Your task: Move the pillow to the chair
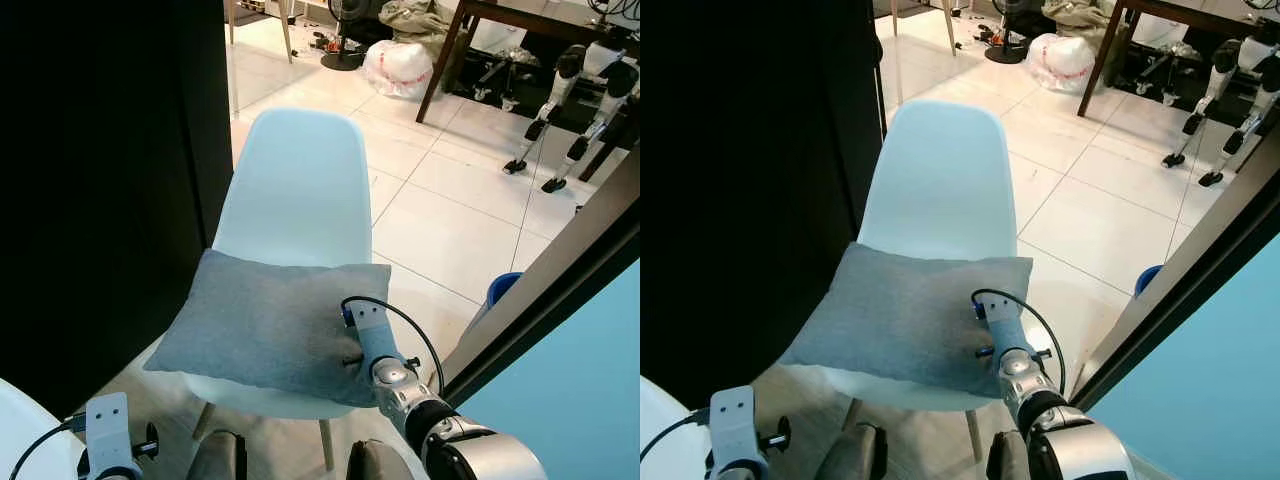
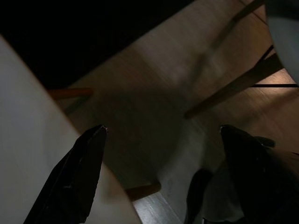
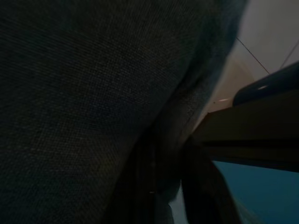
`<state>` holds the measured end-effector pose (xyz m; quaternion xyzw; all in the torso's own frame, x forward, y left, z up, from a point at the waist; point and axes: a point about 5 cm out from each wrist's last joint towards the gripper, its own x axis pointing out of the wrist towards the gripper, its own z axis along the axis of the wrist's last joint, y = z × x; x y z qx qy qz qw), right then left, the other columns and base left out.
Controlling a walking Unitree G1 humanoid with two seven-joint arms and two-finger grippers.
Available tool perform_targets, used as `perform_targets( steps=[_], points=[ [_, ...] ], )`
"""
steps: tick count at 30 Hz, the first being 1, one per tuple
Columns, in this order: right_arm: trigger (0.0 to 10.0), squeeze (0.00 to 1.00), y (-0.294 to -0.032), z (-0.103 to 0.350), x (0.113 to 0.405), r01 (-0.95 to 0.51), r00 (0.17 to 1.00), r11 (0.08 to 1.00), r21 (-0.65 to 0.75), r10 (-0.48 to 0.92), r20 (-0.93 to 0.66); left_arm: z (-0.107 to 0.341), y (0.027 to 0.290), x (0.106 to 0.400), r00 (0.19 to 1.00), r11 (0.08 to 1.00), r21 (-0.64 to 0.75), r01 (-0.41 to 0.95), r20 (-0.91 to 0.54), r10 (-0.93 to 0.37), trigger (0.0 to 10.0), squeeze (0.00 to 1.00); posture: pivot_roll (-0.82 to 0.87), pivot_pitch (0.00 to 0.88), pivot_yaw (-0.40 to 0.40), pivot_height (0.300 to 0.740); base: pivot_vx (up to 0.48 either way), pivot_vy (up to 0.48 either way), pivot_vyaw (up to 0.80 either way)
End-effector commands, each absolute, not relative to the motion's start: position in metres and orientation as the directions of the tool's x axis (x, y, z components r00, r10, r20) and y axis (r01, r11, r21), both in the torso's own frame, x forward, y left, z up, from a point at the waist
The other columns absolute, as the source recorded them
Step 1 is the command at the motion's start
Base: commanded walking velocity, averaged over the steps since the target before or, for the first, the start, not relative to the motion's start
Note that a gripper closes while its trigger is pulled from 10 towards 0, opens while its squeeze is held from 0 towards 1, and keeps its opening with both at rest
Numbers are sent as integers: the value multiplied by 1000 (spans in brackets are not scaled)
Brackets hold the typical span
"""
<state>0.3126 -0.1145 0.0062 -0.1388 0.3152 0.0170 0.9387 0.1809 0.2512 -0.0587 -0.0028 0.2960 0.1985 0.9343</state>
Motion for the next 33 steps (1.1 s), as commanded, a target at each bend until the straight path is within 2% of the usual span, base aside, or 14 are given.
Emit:
perform_targets(
  steps=[1, 11, 13, 15, 16, 17, 18, 19, 21, 24, 28, 33],
  points=[
    [10000, 1000, -114, 10, 315, -112, 819, 966, -235, -44, -572, -65, 243, 176, 736, 935, 106, -339, -589, 334, 10000, 0, 150, 56, -128, 621, 0, 0, 0],
    [10000, 1000, -114, 11, 317, -148, 825, 978, -147, 40, -564, -75, 242, 158, 686, 938, 128, -322, -651, 324, 10000, 0, 143, 58, -121, 621, 0, 0, 0],
    [10000, 1000, -108, 15, 319, -189, 824, 980, -60, 125, -553, -83, 242, 140, 642, 939, 148, -311, -696, 322, 10000, 0, 138, 56, -112, 621, 0, 0, 0],
    [10000, 1000, -107, 16, 321, -199, 827, 978, -58, 136, -545, -85, 242, 136, 631, 938, 149, -313, -705, 323, 10000, 0, 138, 56, -112, 621, 0, 0, 0],
    [10000, 698, -94, 25, 325, -274, 811, 956, 106, 289, -509, -90, 245, 119, 583, 928, 160, -335, -738, 338, 10000, 0, 138, 57, -108, 621, 0, 0, 0],
    [10000, 698, -90, 28, 327, -300, 803, 940, 164, 342, -488, -92, 246, 113, 565, 924, 164, -346, -749, 345, 10000, 0, 138, 57, -108, 621, 0, 0, 0],
    [10000, 698, -90, 28, 327, -300, 803, 940, 164, 342, -488, -92, 246, 113, 565, 924, 164, -346, -749, 345, 10000, 0, 138, 57, -108, 621, 0, 0, 0],
    [10000, 0, -80, 39, 330, -366, 791, 882, 298, 463, -399, -95, 248, 101, 529, 912, 175, -370, -768, 362, 10000, 0, 136, 61, -110, 621, 0, 0, 0],
    [10000, 0, -72, 44, 331, -418, 771, 829, 371, 540, -338, -97, 250, 92, 501, 901, 191, -389, -777, 381, 10000, 0, 137, 60, -109, 626, 0, 0, 0],
    [10000, 0, -65, 42, 327, -465, 735, 802, 376, 586, -340, -99, 254, 80, 461, 880, 214, -423, -786, 413, 10000, 0, 141, 57, -112, 641, 0, 0, 0],
    [10000, 0, -63, 34, 320, -470, 715, 804, 363, 588, -377, -100, 258, 72, 428, 859, 229, -457, -790, 439, 10000, 0, 147, 60, -116, 656, 0, 0, 0],
    [10000, 0, -72, 4, 297, -430, 667, 839, 334, 544, -509, -97, 263, 70, 412, 830, 266, -491, -768, 490, 10000, 0, 159, 61, -121, 681, 0, 0, 0]
  ],
)
